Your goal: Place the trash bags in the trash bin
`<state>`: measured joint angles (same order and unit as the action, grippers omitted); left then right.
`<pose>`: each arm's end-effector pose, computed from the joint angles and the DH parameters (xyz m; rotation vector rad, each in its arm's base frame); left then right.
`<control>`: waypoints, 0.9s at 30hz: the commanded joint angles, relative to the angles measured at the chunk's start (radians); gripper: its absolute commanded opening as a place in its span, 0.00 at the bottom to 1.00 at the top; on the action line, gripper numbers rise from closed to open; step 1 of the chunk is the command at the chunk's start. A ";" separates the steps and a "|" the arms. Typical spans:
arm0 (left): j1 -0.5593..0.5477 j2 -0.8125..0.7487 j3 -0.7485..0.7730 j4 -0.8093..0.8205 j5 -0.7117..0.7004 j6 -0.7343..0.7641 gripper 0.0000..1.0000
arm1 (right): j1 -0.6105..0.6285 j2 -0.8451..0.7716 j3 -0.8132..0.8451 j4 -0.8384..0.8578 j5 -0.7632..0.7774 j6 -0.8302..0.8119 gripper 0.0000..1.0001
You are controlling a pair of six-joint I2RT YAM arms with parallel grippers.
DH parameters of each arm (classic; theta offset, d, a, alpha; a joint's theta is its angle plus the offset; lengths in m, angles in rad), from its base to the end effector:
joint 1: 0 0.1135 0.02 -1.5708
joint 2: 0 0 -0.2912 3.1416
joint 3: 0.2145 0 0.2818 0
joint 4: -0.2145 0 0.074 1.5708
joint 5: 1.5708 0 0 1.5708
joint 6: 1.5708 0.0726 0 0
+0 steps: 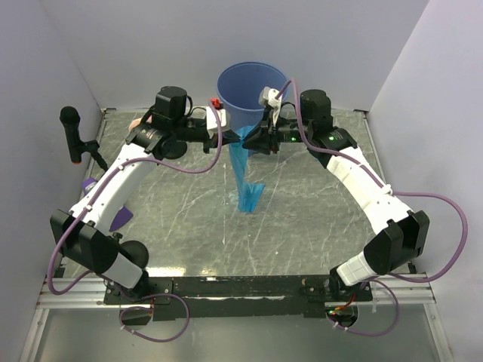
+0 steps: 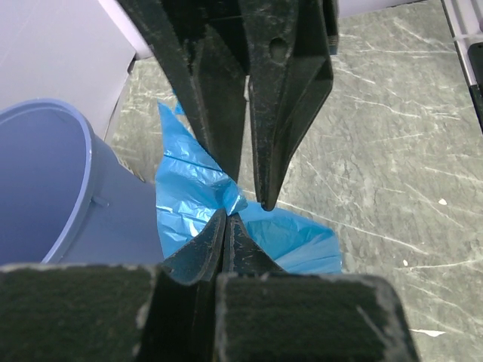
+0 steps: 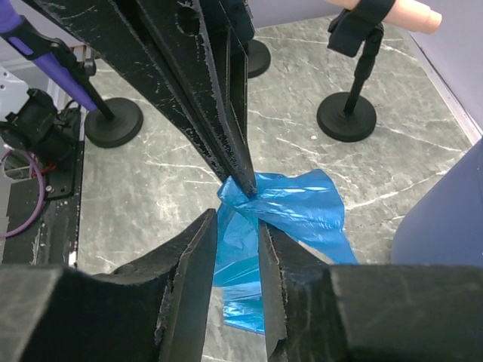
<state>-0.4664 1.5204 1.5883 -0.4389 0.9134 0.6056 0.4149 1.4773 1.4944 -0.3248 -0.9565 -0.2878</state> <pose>0.3192 -0.2250 0.4399 1.4137 1.2165 -0.7825 0.3216 0.2065 0.4330 -1.2136 1.4012 0.9772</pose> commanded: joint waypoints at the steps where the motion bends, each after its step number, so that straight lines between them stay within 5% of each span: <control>1: -0.003 0.007 0.070 -0.043 0.056 0.078 0.01 | -0.001 0.008 0.047 0.062 -0.039 0.027 0.36; 9: -0.005 0.030 0.105 -0.087 0.091 0.138 0.01 | -0.004 0.023 0.032 0.113 -0.149 0.105 0.34; 15: -0.003 0.035 0.110 -0.087 0.082 0.126 0.01 | -0.030 0.026 0.009 0.208 -0.179 0.234 0.00; 20: 0.000 -0.003 0.050 -0.049 0.033 0.112 0.01 | -0.096 0.015 -0.046 0.319 -0.166 0.404 0.00; 27: 0.008 -0.014 0.038 -0.030 0.045 0.083 0.01 | -0.110 -0.002 -0.062 0.264 -0.139 0.328 0.02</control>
<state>-0.4637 1.5486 1.6215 -0.5091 0.9375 0.7017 0.3004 1.5032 1.4391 -0.0849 -1.0893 0.0547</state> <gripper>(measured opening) 0.012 0.008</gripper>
